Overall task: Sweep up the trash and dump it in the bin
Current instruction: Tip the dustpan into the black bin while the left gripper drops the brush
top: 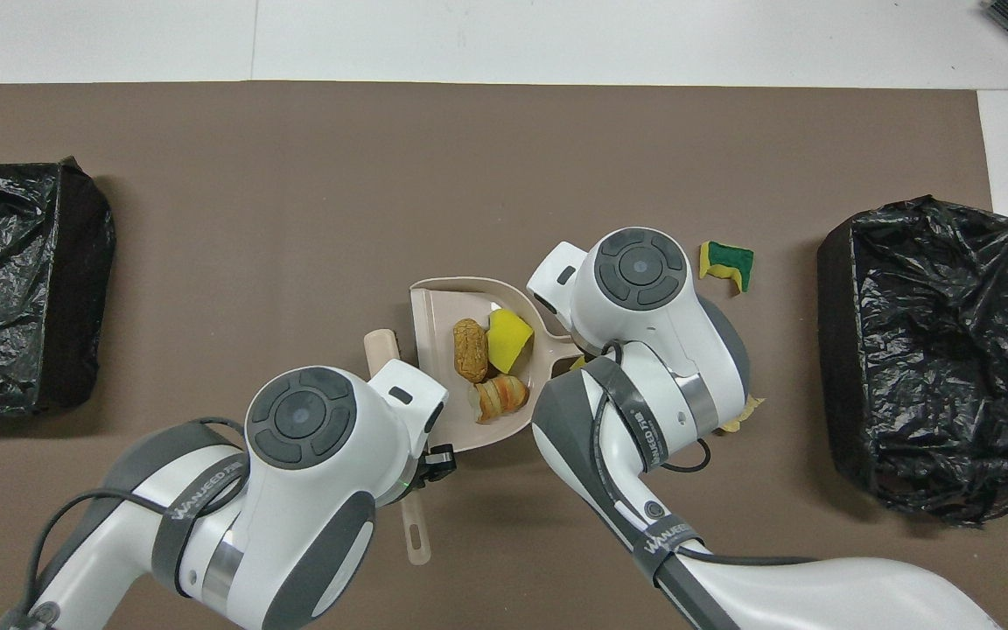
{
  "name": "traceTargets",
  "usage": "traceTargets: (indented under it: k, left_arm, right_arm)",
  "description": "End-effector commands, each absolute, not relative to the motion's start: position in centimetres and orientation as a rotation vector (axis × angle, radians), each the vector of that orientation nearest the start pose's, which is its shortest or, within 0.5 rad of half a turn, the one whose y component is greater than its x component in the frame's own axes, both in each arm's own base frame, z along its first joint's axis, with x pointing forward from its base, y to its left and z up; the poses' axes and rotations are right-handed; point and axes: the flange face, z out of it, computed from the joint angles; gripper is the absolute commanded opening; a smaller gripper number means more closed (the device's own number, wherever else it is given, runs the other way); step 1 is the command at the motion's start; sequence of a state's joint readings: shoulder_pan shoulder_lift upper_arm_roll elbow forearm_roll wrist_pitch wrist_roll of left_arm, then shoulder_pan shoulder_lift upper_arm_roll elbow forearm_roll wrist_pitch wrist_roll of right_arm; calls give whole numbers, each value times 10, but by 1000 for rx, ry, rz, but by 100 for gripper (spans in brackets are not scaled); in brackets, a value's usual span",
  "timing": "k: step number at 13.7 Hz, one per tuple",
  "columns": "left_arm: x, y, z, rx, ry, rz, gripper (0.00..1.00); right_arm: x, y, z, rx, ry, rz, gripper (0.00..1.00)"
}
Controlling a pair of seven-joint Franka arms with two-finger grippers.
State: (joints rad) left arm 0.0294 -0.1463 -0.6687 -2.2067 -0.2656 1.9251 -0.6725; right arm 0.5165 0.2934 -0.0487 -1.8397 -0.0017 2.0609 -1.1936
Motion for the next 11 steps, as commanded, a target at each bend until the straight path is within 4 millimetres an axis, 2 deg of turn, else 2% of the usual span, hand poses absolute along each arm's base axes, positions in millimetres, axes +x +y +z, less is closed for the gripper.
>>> traceTargets:
  k: [1, 3, 6, 7, 8, 11]
  left_arm:
    - [343, -286, 411, -3087, -185, 253, 0]
    - [322, -290, 403, -3070, -130, 231, 0]
    - [315, -295, 396, -3086, -143, 258, 0]
    - [306, -301, 387, -3099, -129, 273, 0]
    - [296, -302, 375, -3105, -119, 261, 0]
    - [286, -310, 366, -3130, -94, 286, 0]
  right_arm:
    - [548, 268, 378, 2138, 2351, -73, 0]
    - [553, 258, 385, 2158, 2330, -63, 0]
    - [573, 228, 408, 2229, 2264, -72, 0]
    - [580, 215, 415, 2246, 2245, -70, 0]
    - [588, 194, 419, 2278, 2212, -78, 0]
    - [608, 136, 441, 2308, 2184, -102, 0]
